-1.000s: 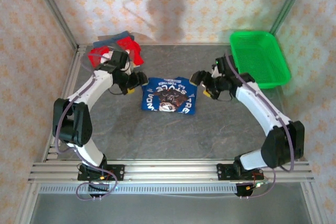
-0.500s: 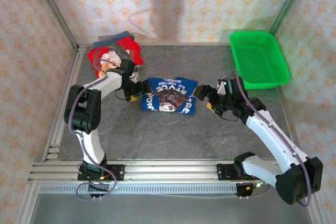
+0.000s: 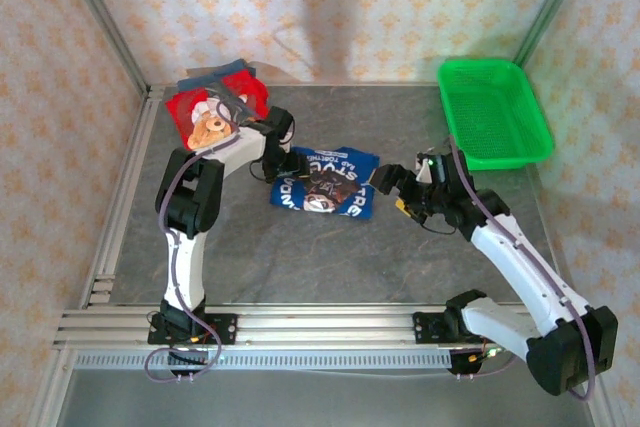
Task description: Fold and stack the t-shirts
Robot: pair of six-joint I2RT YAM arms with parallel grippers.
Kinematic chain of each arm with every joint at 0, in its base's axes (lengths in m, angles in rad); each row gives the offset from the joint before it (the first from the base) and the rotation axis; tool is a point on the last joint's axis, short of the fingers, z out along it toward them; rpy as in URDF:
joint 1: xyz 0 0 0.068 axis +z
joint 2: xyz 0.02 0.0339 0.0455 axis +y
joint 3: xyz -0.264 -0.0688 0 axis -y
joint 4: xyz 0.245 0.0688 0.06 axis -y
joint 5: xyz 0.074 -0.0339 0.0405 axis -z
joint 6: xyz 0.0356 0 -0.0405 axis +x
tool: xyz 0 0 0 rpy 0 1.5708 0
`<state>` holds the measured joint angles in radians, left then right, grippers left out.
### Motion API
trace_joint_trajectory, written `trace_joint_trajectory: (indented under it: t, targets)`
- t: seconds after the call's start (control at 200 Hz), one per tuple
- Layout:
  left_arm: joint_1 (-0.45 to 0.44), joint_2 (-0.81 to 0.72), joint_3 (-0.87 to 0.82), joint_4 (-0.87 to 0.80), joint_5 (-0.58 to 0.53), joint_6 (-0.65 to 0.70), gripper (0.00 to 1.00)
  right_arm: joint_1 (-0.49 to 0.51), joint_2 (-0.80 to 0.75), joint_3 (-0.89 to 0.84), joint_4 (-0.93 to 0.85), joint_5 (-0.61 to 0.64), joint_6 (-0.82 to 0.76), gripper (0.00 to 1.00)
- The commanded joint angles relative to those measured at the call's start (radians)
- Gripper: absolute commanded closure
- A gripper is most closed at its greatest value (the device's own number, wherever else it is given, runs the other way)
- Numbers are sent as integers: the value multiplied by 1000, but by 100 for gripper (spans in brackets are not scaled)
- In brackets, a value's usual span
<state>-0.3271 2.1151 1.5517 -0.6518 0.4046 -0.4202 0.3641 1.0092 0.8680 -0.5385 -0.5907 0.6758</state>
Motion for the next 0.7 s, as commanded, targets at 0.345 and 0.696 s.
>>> trace_joint_trajectory:
  t: [0.345,0.696]
  targets:
    - [-60,55,255,-164,-216,67,98,3,-82,108,-15,51,-23,1]
    - [-59,107,634,-363,-316,144,100,2,-62,129,25,-2,-28,1]
